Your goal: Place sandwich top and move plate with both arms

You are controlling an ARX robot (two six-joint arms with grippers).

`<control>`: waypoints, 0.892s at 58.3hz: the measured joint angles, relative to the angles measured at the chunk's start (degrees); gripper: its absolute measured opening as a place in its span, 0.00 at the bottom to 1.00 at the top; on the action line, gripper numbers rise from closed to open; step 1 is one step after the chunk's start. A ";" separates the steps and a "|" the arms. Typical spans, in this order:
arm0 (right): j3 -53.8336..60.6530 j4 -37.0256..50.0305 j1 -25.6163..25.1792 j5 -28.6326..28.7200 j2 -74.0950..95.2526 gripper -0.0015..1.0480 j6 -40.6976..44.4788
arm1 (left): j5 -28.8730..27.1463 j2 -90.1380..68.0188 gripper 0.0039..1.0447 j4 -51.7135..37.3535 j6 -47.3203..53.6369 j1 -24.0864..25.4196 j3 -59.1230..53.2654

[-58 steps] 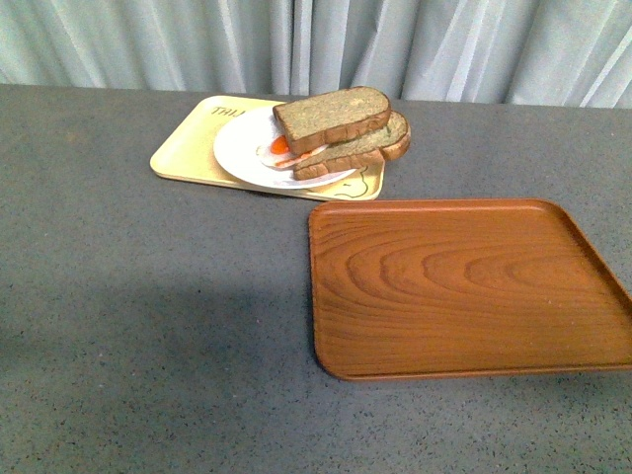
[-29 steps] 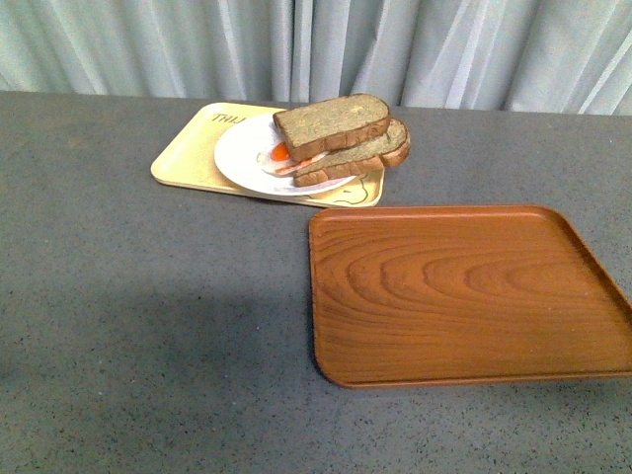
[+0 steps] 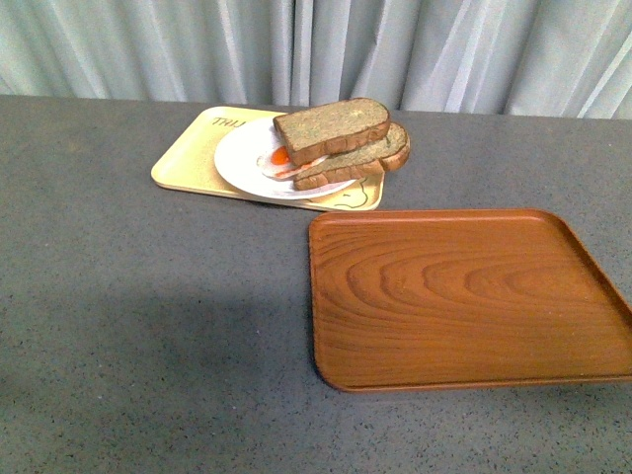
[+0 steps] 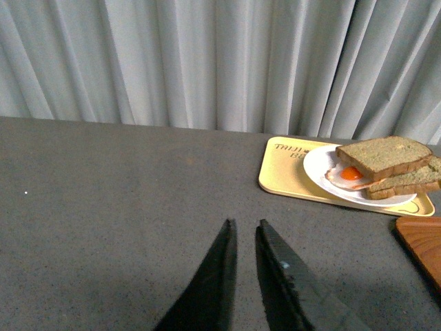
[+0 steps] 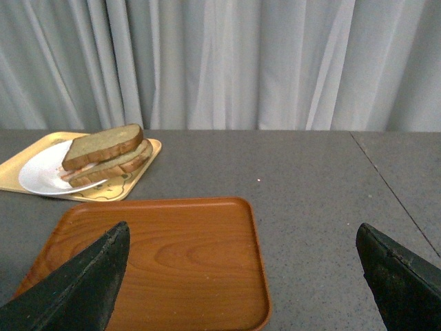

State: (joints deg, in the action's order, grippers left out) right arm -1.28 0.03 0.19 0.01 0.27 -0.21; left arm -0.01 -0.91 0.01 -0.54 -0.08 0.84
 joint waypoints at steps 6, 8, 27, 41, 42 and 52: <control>0.00 0.00 0.00 0.00 0.00 0.91 0.00 | 0.00 0.00 0.34 0.00 -0.02 0.00 0.00; 0.02 0.00 0.00 0.00 0.00 0.91 0.00 | 0.00 0.00 0.41 0.00 0.00 0.00 0.00; 0.02 0.00 0.00 0.00 0.00 0.91 0.00 | 0.00 0.00 0.92 0.00 0.11 0.00 0.00; 0.02 0.00 0.00 0.00 0.00 0.91 0.00 | 0.00 0.00 0.92 0.00 0.11 0.00 0.00; 0.02 -0.02 0.00 0.00 0.00 0.91 0.00 | 0.00 0.00 0.92 0.00 0.11 0.00 0.00; 0.00 0.00 0.00 0.00 0.00 0.91 0.00 | 0.00 0.00 0.92 0.00 0.11 0.00 0.00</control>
State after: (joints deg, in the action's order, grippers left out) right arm -1.28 0.03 0.19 0.01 0.27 -0.21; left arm -0.01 -0.91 0.01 -0.43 -0.08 0.84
